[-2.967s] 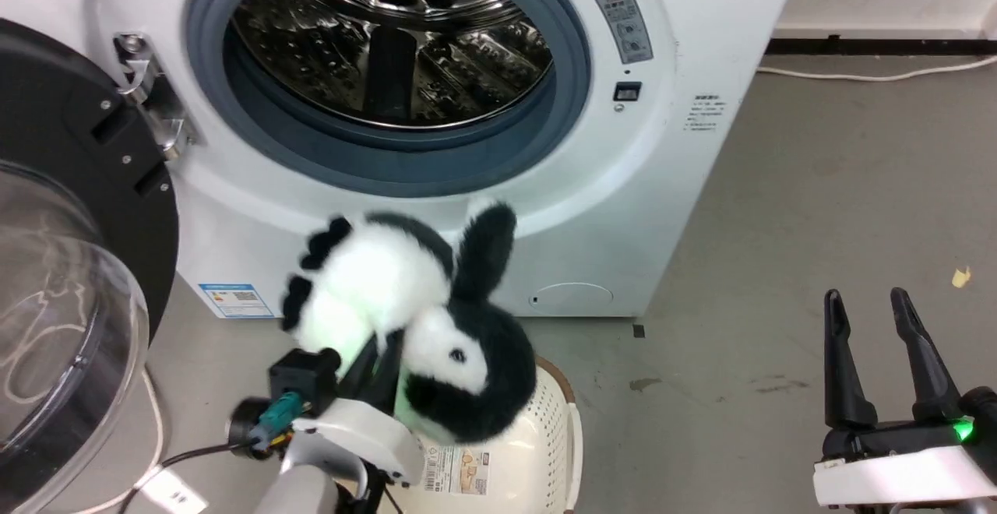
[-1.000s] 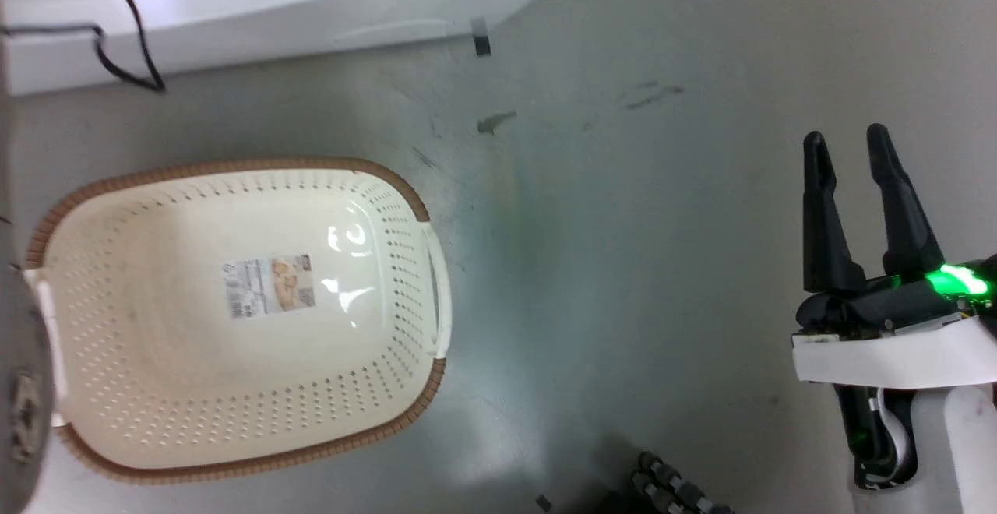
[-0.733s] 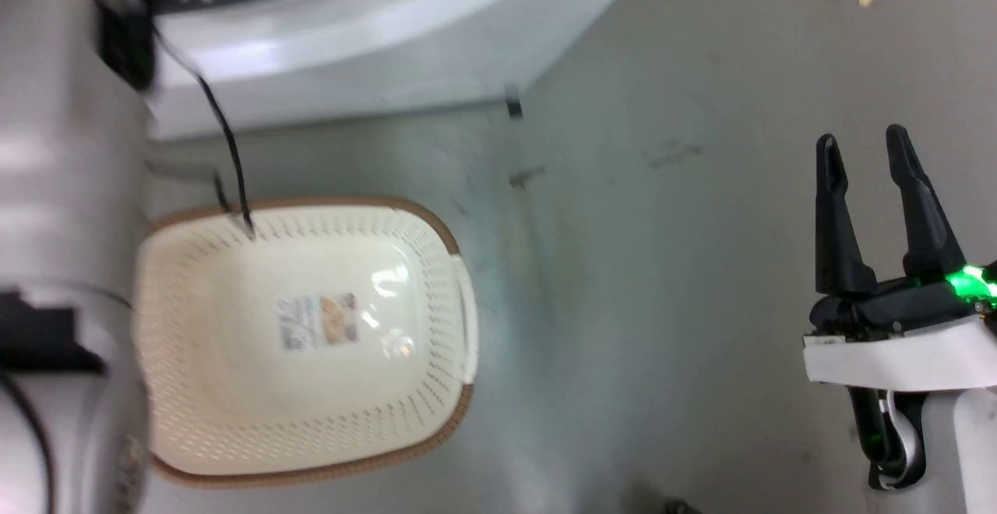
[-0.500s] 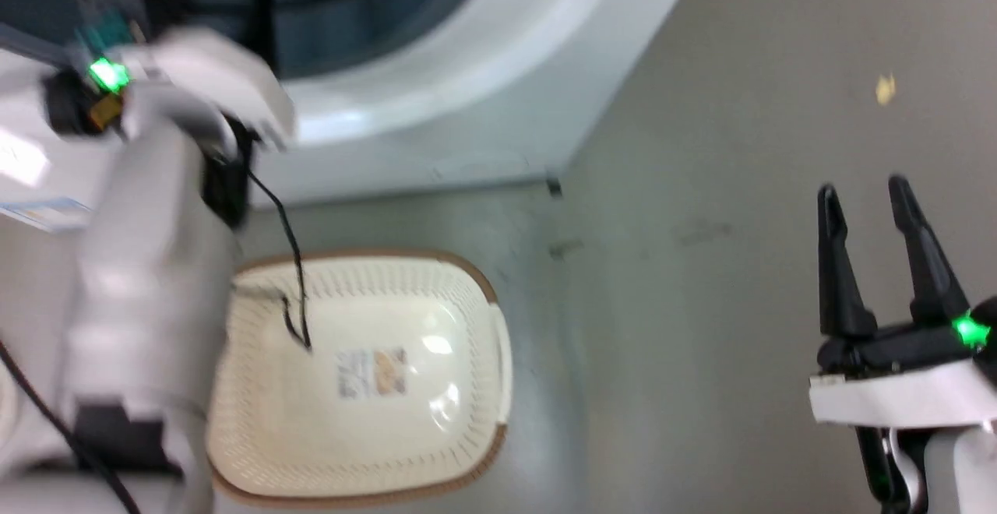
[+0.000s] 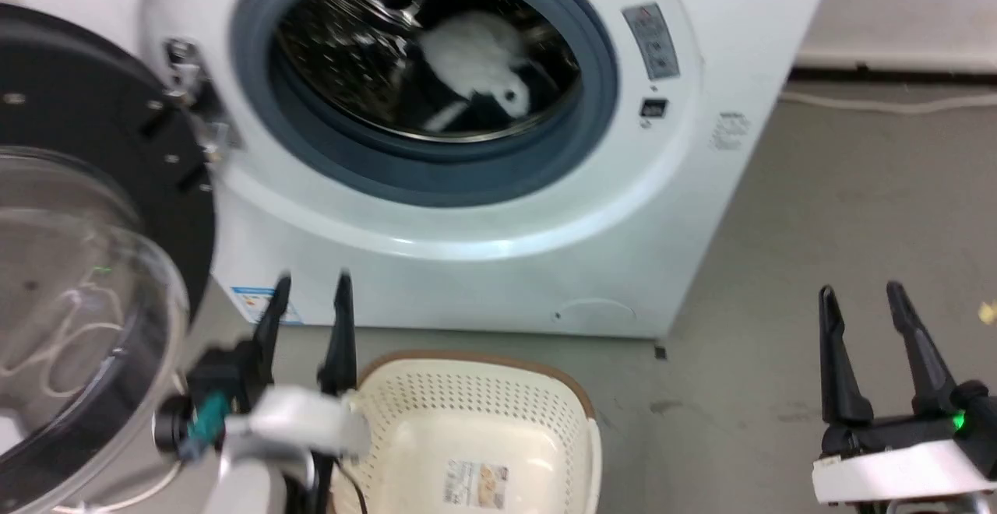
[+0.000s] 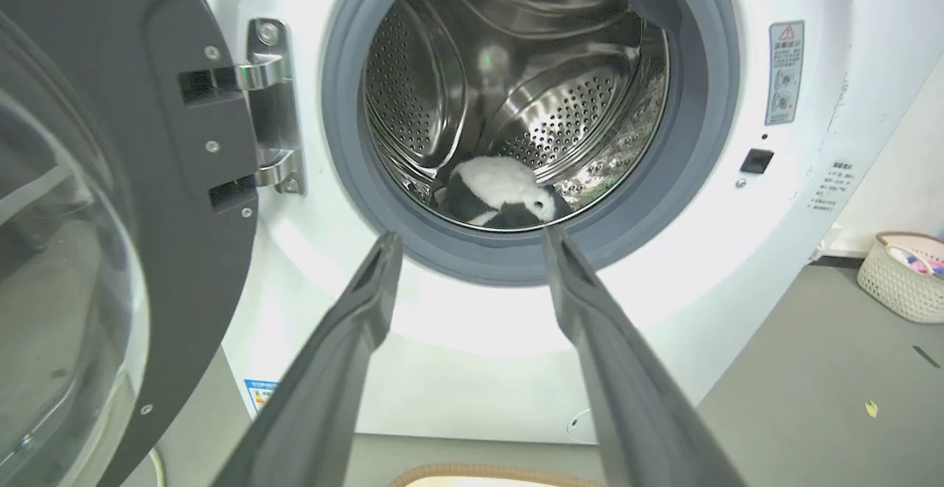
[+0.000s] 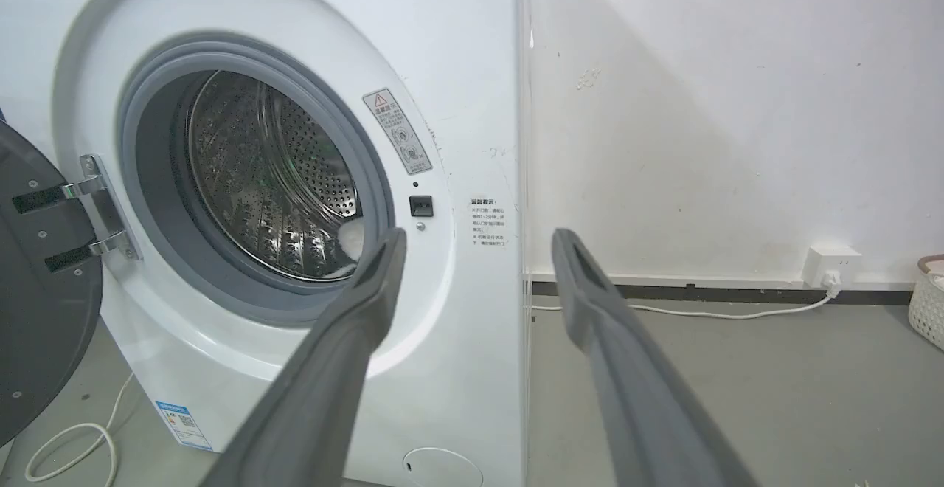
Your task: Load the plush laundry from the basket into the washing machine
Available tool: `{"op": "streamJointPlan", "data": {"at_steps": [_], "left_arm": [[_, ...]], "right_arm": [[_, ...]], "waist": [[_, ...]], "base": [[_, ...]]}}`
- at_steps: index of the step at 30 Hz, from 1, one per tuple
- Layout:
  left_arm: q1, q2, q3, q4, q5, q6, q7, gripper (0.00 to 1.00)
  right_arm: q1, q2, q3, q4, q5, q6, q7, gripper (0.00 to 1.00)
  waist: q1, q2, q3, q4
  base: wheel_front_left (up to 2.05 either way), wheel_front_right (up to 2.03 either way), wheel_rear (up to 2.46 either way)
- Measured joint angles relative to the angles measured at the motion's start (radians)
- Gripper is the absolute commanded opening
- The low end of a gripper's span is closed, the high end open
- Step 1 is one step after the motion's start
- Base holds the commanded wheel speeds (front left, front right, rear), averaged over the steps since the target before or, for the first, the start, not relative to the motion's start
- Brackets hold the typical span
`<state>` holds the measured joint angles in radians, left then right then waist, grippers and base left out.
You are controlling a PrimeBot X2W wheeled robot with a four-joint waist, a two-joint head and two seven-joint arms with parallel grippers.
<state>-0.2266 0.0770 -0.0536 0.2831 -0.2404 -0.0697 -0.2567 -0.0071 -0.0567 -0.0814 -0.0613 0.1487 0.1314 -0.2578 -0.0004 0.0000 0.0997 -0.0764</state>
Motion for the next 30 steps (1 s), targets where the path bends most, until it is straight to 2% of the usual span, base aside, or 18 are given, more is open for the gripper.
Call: {"op": "streamJointPlan", "data": {"at_steps": [3, 7, 23, 24, 30], "left_arm": [[0.117, -0.011, -0.003, -0.072, 0.012, 0.024, 0.0, 1.0], [0.187, -0.02, -0.032, -0.099, 0.032, 0.029, -0.001, 1.0], [0.209, -0.027, -0.073, -0.154, 0.068, 0.026, -0.001, 1.0], [0.208, -0.027, -0.073, -0.154, 0.068, 0.026, 0.001, 0.0], [0.208, -0.028, -0.07, -0.154, 0.069, 0.026, 0.005, 0.0]], "right_arm": [[0.029, 0.001, -0.001, 0.02, 0.001, 0.0, 0.0, 1.0], [0.051, 0.003, 0.009, 0.034, 0.001, 0.0, 0.0, 1.0], [0.07, 0.004, 0.034, 0.085, 0.019, 0.0, 0.0, 1.0], [0.07, 0.004, 0.033, 0.086, 0.018, 0.0, 0.0, 0.0], [0.069, 0.004, 0.034, 0.086, 0.018, 0.0, 0.003, 0.0]], "waist": [[0.0002, 0.0, -0.039, 0.037], [0.0003, 0.0, -0.063, 0.061], [0.0004, 0.0001, -0.086, 0.062], [0.0006, 0.0, -0.085, 0.061], [0.0005, 0.0001, -0.085, 0.062]], "base": [[0.0, 0.0, 0.0], [0.0, 0.0, 0.0], [0.0, 0.0, 0.0], [0.0, 0.0, 0.0], [0.0, 0.0, 0.0]]}}
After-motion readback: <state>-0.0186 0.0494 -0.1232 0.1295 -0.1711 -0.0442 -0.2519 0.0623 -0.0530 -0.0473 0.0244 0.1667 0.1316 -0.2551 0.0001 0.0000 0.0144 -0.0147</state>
